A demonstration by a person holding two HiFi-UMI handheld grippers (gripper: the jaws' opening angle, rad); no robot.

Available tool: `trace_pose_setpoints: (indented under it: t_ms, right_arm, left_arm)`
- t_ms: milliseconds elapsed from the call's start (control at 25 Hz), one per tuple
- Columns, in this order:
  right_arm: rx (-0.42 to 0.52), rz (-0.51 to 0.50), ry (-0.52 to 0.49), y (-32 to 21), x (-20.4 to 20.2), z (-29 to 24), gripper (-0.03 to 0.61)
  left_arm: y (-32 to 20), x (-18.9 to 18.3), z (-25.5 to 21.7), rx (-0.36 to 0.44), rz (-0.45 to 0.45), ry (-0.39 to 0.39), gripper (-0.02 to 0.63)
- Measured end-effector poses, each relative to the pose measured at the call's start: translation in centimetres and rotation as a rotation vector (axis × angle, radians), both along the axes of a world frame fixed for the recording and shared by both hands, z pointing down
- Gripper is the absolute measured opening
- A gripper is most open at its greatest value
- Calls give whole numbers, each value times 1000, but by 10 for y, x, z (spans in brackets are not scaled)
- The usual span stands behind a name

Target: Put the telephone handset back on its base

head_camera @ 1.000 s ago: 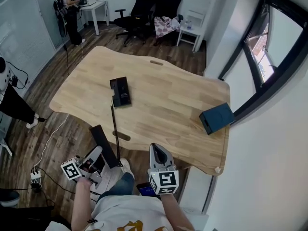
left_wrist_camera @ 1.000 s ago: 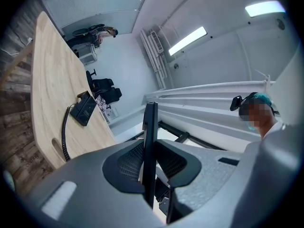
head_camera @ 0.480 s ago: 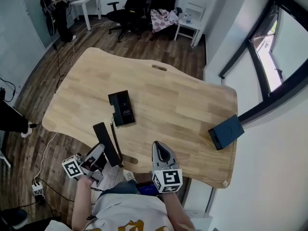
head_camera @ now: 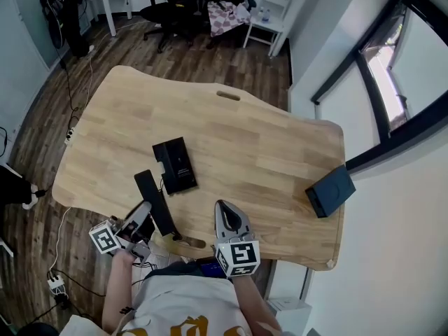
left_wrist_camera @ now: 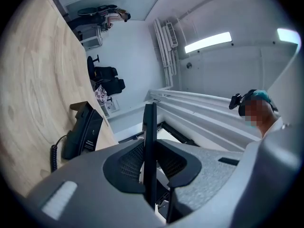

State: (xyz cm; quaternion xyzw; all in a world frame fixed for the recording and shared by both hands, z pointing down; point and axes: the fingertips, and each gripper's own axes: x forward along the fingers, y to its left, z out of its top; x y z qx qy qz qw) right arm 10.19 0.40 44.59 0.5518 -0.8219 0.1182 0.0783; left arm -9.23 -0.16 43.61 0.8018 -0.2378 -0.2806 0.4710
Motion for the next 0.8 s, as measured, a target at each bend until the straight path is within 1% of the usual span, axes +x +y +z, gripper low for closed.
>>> trace_pose_setpoints:
  t_ms: [320,440,640,800]
  right_arm:
    - [6,5,-9,-10,-7,-3,6]
    - [10,-7,-13,-17,-12,1,6]
    - [12,-26,-10,-26,-14,5,6]
    - [8,-31,-16,-36,-16,8,6]
  left_arm:
    - [-22,-1,-6,23,13,-9,75]
    - [-29,-6,-1,26,3,-11,75]
    - [-38,-13,7,10,-29,-4,75]
    - [-45,-13,8,21,-24,-22,75]
